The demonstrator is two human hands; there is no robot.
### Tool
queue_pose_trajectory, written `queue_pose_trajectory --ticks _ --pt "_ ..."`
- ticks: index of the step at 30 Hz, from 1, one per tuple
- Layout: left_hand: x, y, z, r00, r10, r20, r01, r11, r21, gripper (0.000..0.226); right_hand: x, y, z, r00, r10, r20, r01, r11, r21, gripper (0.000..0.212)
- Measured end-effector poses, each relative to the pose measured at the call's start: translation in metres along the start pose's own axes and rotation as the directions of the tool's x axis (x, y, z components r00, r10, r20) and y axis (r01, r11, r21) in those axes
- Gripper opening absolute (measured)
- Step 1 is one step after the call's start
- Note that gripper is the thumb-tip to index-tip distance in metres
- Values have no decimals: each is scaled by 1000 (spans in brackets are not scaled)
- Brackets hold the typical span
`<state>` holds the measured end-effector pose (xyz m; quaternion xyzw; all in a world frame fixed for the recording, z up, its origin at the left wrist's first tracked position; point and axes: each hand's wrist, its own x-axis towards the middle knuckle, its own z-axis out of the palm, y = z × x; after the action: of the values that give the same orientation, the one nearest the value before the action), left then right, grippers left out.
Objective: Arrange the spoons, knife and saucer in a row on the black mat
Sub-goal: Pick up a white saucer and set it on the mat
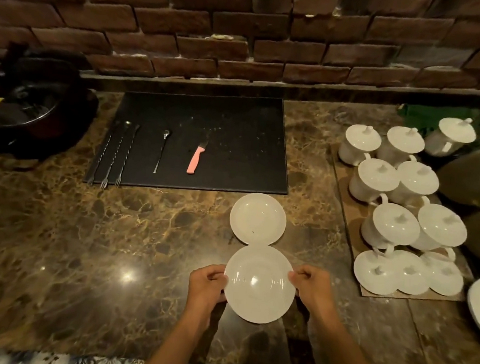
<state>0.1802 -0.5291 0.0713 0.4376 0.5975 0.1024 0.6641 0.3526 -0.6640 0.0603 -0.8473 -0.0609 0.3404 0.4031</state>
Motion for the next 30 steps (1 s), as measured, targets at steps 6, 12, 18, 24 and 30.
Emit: queue_pose_trajectory --ticks 6,12,18,24,30 --pt "22 51 10 996 70 -47 -71 997 -20 33 27 -52 -1 997 -74 -22 76 990 122 21" --pt "65 100 31 993 94 -76 -90 994 57 36 75 -90 6 992 -72 -102 83 991 109 25" --pt "96 108 40 987 122 -105 -99 974 201 50 108 -99 19 995 -38 -93 39 999 8 18" --pt "105 104 43 977 197 -80 -162 933 321 54 115 -88 24 991 -70 -112 64 996 -56 21" --pt "103 101 40 977 203 -67 -167 920 355 32 113 -82 24 991 -96 -90 96 995 6 16"
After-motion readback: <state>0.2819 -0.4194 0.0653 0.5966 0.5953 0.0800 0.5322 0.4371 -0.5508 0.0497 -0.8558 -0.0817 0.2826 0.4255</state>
